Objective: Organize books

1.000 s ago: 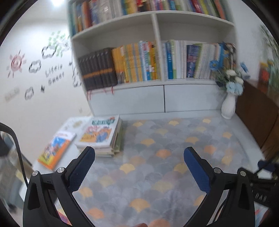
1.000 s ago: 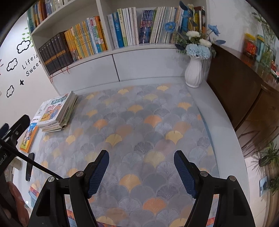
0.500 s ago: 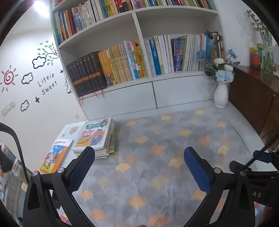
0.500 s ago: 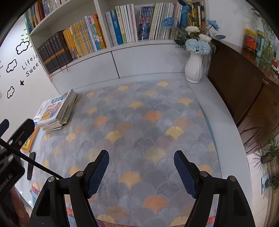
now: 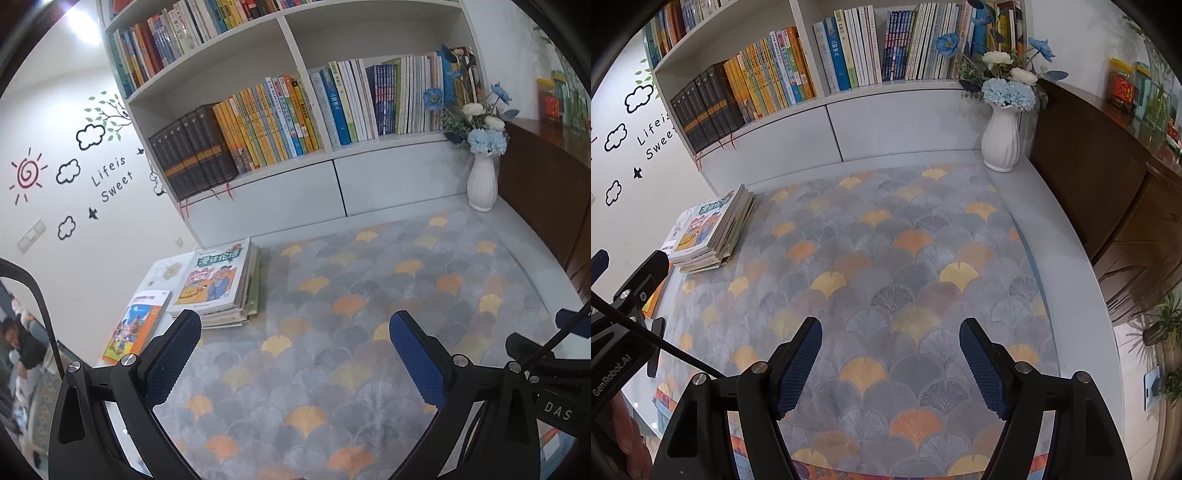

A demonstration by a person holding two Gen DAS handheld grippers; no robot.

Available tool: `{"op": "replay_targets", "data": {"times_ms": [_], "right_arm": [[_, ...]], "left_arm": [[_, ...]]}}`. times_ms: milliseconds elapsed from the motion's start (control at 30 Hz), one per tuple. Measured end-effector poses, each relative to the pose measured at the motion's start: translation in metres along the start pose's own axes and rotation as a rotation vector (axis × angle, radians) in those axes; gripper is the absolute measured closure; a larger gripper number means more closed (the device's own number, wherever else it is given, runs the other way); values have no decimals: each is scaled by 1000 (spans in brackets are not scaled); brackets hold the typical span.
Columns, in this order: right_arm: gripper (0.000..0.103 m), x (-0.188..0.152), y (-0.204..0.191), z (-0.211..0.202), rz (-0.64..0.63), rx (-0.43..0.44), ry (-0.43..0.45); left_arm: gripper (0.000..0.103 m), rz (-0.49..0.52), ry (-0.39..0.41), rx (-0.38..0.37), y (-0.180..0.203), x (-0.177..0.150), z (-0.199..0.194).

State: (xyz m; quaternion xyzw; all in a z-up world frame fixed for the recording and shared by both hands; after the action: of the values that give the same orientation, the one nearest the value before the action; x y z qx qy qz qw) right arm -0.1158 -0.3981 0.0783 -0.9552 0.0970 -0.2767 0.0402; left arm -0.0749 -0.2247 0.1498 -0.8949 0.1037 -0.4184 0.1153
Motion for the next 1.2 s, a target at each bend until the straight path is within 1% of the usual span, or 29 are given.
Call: {"op": "replay_targets", "data": {"times_ms": [167,300,333,500,700,900,1000,1100,1200], "right_arm": [[28,0,1,0,5,0,1],[28,-1,1,-1,7,-2,4],[28,-1,1,-1,8,-3,4],[28,-1,1,-1,5,-8,10],[28,0,2,-1,6,-6,10],[28,2,4,-2,9,-11,13],[28,0,5,-2,18,-16,15],[28,-3,5,-4,22,-19,16],[28,-3,6,-4,23,-22,15]], "left_arm": [[1,-3,-21,-29,0,-3,4],[1,15,-32,31,-2,-7,6],[1,14,-35,31,-2,-8,5],[1,-9,-57,4,-6,-11,9],[1,-3,-71,15,-10,-13,14],[1,-6,-82,-16,-6,-13,17],[1,-6,-93,-18,-4,-15,18],[1,-11,-105,-38,-2,-15,21],[1,-2,-104,-42,1,-14,22]]}}
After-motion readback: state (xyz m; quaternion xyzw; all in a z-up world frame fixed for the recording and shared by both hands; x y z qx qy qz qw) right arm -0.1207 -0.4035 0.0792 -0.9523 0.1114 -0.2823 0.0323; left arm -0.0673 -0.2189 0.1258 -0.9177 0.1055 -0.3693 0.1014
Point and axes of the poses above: each gripper's, at about its wrist camera, not at the fingertips, and z roughly the way its jaws point, y to its right, x to its top, the point moved 9 cm from there along z, roughly the way its jaws point, and after that the axes turned 4 degrees about -y, right-handed, at the moved point
